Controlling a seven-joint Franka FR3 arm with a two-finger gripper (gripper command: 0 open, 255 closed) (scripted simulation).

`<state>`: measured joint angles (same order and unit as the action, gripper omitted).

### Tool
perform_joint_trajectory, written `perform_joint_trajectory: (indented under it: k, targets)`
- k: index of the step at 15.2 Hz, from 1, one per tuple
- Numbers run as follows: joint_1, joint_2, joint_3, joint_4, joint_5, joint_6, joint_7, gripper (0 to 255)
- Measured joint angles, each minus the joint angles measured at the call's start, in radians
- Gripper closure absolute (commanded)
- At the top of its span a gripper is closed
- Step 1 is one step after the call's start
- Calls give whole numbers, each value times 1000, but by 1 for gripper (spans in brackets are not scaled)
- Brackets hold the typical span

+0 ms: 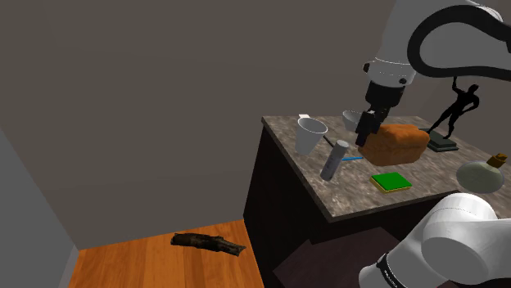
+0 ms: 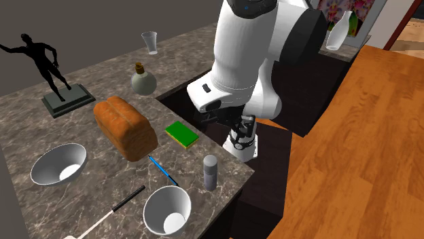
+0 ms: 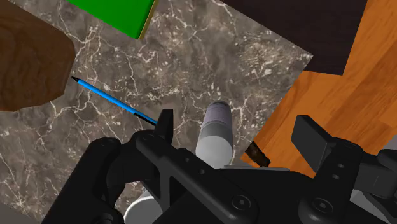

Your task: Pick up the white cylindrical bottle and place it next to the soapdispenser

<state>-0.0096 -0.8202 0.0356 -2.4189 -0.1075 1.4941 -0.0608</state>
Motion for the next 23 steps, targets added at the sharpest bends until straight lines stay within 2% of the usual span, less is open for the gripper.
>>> perform_joint_trajectory:
  k: [3, 8, 14, 21, 22, 23]
  targets:
    - [3, 7, -20, -25, 7, 54, -15, 0]
    - [14, 77, -94, -89, 32, 266, -80, 0]
    - [15, 87, -103, -171, 34, 367, -83, 0]
    - [14, 89, -105, -188, 32, 387, -84, 0]
    - [14, 89, -105, -188, 32, 387, -84, 255]
    - [14, 89, -105, -188, 32, 387, -84, 255]
